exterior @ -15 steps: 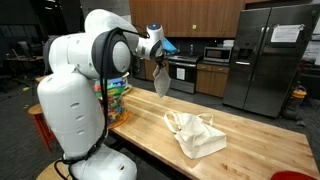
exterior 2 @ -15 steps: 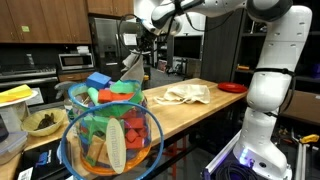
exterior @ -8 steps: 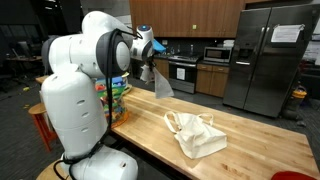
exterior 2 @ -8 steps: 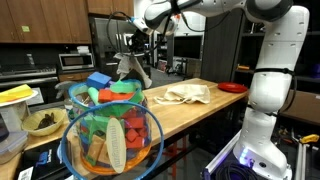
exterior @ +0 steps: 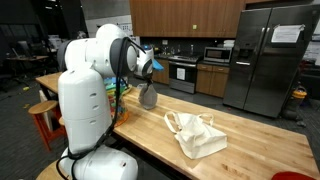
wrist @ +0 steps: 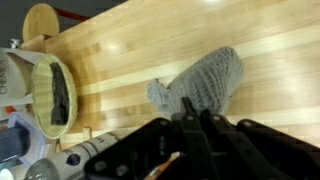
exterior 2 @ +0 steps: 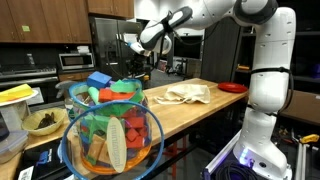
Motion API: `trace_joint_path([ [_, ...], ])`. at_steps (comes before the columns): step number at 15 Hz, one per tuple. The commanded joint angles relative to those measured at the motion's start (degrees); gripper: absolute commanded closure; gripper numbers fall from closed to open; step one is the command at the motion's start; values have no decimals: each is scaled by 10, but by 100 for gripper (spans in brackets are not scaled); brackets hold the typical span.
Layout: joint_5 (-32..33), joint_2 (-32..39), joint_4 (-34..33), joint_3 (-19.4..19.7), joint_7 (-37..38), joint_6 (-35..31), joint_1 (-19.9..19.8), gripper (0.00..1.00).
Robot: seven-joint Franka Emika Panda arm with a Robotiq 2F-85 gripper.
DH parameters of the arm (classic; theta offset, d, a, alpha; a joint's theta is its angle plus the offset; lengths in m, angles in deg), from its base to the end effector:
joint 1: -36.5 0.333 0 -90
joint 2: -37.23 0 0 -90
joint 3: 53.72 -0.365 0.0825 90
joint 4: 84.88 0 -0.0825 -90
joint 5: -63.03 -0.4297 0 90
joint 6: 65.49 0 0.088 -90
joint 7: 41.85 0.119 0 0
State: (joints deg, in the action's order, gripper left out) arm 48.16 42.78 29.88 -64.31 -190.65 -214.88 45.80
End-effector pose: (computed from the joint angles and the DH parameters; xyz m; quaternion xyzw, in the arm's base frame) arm 0.6270 0.2193 0.4820 0.1878 0.9448 0.1978 0.1814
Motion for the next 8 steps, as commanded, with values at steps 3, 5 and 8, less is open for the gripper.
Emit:
trace_joint_path([
  [3, -33, 3, 125, 41, 16, -31, -73, 99],
  [5, -71, 9, 159, 58, -1, -45, -109, 99],
  [8, -92, 23, 188, 89, 15, -58, -152, 99],
])
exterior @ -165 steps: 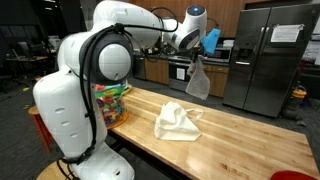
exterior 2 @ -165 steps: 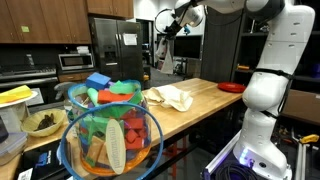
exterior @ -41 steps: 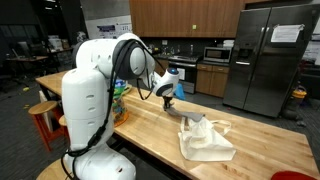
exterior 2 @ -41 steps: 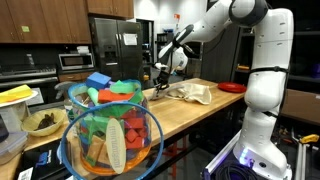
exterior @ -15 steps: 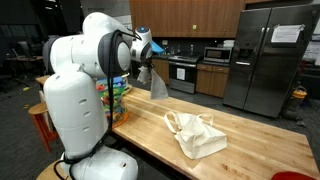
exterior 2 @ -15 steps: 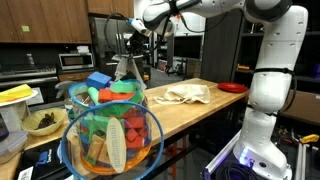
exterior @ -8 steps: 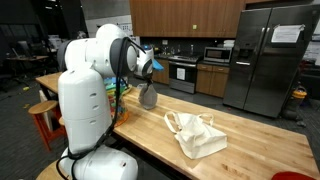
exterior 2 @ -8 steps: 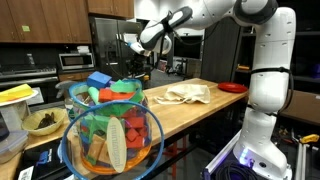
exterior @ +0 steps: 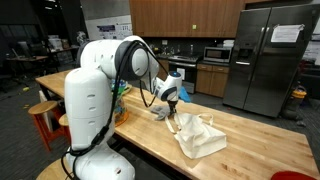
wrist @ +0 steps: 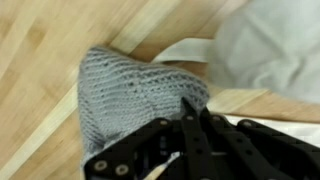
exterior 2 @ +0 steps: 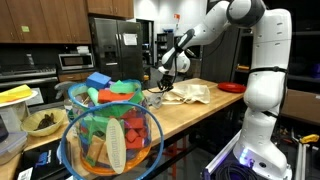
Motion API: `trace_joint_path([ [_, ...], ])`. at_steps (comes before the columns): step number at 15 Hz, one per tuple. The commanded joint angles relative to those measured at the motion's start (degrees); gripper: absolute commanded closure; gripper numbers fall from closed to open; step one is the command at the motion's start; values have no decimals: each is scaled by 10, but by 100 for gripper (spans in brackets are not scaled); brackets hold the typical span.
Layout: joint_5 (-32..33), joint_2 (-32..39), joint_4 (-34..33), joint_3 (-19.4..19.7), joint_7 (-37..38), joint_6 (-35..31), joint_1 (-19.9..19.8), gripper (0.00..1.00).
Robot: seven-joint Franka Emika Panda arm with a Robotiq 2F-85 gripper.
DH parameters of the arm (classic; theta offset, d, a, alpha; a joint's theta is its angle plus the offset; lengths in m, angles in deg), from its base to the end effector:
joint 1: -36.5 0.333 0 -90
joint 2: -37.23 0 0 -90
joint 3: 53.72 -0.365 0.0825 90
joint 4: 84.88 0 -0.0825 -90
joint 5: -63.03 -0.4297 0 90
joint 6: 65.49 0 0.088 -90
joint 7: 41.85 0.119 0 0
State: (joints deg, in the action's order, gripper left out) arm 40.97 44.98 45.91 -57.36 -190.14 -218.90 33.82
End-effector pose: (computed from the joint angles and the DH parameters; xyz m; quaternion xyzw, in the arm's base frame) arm 0.5916 0.0001 0.3226 0.4116 0.8957 0.1423 0.0901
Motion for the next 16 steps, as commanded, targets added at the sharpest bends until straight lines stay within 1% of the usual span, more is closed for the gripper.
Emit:
trace_joint_path([
  [1, -15, 6, 34, 32, 17, -25, -45, 99],
  [4, 11, 25, 34, 65, 48, -35, -78, 99],
  [6, 39, 40, 20, 87, 78, -33, -93, 99],
  [8, 78, 51, -2, 105, 116, -29, -101, 99],
  [10, 115, 63, -27, 112, 154, -22, -103, 99],
  [11, 129, 70, -43, 111, 170, -18, -102, 99],
  [13, 134, 86, -75, 97, 198, -11, -100, 99],
  [16, 110, 116, -118, 56, 219, -1, -98, 99],
])
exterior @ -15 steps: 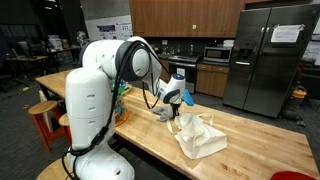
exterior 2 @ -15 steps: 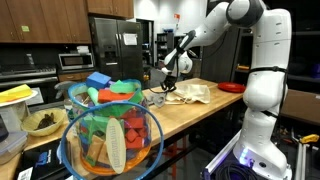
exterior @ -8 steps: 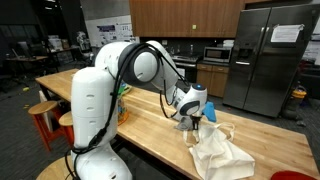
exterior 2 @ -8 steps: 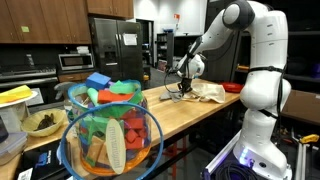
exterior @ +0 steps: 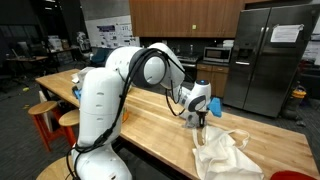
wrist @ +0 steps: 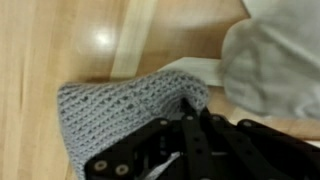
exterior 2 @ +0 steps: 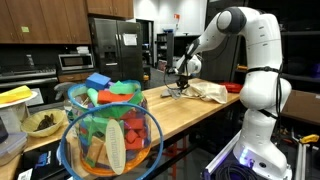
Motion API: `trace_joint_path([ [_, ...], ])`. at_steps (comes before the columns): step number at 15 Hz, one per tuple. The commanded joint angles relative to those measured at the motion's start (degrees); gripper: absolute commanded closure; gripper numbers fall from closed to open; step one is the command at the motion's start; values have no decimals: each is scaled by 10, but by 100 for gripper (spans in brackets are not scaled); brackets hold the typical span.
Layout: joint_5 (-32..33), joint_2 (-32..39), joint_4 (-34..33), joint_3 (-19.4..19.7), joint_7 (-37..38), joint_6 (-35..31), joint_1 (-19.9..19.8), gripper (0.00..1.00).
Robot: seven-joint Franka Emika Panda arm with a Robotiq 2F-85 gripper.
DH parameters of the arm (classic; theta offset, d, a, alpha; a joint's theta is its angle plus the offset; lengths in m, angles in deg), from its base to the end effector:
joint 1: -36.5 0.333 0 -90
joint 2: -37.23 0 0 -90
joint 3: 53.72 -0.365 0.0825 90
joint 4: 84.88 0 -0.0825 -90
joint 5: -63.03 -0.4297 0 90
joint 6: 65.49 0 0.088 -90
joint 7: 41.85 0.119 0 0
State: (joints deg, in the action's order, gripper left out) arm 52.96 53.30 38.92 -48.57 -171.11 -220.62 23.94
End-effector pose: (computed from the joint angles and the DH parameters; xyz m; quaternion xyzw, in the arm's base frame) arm 0.6049 -0.1973 0.2944 0.6140 0.7771 0.0717 0.1181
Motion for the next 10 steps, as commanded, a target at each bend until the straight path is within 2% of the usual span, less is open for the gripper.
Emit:
trace_joint_path([
  [1, -17, 45, -59, -48, 36, 18, 2, 99],
  [5, -3, 88, -91, -82, 72, 29, 10, 99],
  [10, 23, 104, -111, -88, 95, 51, 24, 99],
])
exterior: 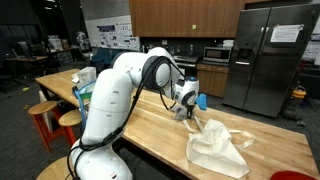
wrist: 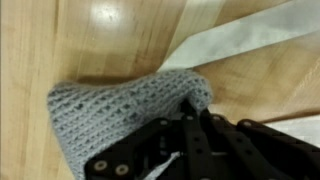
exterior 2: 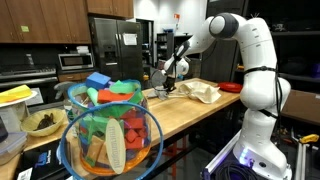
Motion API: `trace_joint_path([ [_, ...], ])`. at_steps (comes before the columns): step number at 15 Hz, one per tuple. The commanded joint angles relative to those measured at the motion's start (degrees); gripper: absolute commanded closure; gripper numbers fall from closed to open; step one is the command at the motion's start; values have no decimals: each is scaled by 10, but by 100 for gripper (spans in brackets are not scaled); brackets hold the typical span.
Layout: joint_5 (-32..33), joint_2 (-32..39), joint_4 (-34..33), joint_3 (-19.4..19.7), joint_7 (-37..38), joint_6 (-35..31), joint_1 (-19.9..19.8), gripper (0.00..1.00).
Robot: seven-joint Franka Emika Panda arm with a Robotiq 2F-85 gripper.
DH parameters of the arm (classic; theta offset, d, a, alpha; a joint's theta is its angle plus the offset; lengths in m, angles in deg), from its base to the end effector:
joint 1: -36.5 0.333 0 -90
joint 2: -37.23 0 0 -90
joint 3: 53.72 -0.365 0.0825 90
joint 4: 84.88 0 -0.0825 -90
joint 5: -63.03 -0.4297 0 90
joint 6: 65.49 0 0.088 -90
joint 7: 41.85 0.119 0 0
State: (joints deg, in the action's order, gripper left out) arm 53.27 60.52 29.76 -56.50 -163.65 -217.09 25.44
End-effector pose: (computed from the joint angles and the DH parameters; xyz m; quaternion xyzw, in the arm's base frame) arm 0.6748 -0.1034 0.2771 0.6026 0.7871 0.1028 0.0826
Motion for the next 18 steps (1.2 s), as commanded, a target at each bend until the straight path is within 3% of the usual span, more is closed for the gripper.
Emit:
trace_joint_path([
  [1, 29, 35, -24, -10, 22, 20, 15, 99],
  [7, 61, 50, -53, -45, 9, 50, 52, 99],
  [12, 86, 60, -66, -49, 7, 78, 74, 99],
  [18, 78, 47, -30, -47, -8, 67, 57, 99],
])
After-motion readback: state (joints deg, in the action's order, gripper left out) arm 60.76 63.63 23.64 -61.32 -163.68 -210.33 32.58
